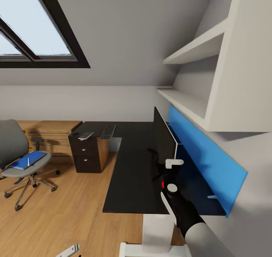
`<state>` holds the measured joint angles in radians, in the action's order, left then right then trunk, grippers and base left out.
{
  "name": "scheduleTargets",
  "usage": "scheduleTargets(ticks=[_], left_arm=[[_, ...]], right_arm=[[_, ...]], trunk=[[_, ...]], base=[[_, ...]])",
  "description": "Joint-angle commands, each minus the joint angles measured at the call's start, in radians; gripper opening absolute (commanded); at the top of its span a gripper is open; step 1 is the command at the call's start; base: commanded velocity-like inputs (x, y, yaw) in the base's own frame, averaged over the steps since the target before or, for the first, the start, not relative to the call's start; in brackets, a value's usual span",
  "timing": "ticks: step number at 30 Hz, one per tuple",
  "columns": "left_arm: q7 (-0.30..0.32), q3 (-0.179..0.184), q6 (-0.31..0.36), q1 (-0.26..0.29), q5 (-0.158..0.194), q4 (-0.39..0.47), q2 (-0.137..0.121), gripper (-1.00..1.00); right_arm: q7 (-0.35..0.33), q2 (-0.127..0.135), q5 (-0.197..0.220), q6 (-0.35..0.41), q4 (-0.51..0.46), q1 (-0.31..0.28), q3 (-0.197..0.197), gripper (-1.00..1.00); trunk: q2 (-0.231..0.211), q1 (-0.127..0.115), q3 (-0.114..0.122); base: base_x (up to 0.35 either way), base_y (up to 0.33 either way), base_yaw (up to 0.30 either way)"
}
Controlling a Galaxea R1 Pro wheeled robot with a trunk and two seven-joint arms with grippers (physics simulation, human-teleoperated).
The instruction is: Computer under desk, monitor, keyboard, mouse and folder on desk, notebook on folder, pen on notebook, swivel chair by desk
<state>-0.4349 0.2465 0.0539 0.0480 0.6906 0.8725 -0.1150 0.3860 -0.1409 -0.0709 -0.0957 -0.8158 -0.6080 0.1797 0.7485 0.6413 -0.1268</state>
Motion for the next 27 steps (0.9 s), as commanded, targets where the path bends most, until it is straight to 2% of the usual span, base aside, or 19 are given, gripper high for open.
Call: scheduleTargets(ticks=[1, 16, 27], left_arm=[[-0.008, 0.005, 0.003, 0.001, 0.004, 0.002, -0.002, 1.0], [-0.008, 0.005, 0.003, 0.0, 0.004, 0.002, -0.002, 1.0], [-0.008, 0.005, 0.003, 0.001, 0.004, 0.002, -0.002, 1.0]], right_arm=[[0.006, 0.0, -0.007, 0.001, 0.001, -0.001, 0.002, 1.0], [0.007, 0.0, -0.007, 0.001, 0.0, -0.001, 0.001, 1.0], [0.007, 0.0, -0.007, 0.001, 0.0, -0.001, 0.001, 1.0]], trunk=[[0.002, 0.0, -0.002], [0.002, 0.0, -0.002], [0.002, 0.0, -0.002]], base=[[0.0, 0.144, 0.0], [-0.004, 0.014, 0.0], [-0.28, 0.0, 0.0]])
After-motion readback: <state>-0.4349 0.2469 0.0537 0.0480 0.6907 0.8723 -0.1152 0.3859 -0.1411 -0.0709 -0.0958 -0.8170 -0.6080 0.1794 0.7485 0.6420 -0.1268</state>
